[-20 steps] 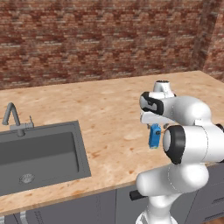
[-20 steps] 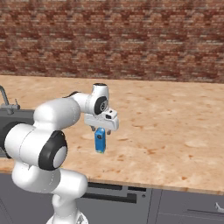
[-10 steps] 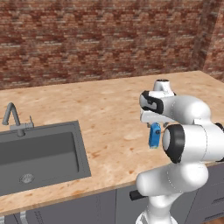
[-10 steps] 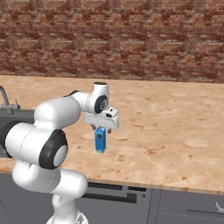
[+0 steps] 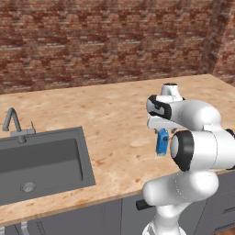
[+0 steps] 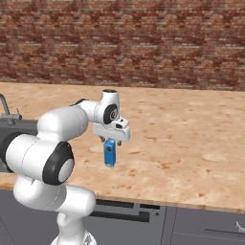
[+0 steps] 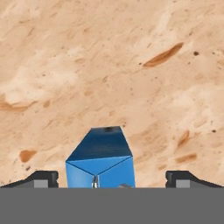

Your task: Gather the eggs and milk located in the vicinity of the sink area and place them right next to the bowl.

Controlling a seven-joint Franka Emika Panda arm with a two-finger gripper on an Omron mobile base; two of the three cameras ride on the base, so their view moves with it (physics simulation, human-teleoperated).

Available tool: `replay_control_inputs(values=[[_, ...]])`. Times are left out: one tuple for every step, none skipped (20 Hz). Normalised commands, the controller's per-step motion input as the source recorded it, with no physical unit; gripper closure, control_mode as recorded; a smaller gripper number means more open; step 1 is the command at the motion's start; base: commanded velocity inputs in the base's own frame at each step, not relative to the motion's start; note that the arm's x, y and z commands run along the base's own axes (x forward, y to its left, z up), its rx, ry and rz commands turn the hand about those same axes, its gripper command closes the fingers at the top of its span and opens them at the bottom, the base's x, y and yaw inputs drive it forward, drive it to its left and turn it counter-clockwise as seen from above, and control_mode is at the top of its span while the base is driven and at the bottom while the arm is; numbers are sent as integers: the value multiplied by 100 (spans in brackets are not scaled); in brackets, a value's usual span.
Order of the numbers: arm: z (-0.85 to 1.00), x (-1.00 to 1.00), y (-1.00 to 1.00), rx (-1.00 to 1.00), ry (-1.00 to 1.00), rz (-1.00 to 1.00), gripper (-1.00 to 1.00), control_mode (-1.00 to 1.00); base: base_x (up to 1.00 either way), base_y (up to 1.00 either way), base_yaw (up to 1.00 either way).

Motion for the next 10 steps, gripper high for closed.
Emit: replay_control_inputs(values=[[0,-4,0,0,0,0,100,-100,0,0,0],[0,-4,0,0,0,0,100,-100,0,0,0],[0,-4,0,0,0,0,100,-100,0,0,0],[0,-4,0,0,0,0,100,-100,0,0,0],[0,-4,0,0,0,0,100,-100,0,0,0],[0,-6,0,0,0,0,100,-100,0,0,0],[0,-6,0,0,0,0,100,-100,0,0,0],[0,-9,0,0,0,0,100,-100,0,0,0],[0,-9,0,0,0,0,100,-100,0,0,0],[0,-5,0,0,0,0,100,-100,0,0,0]])
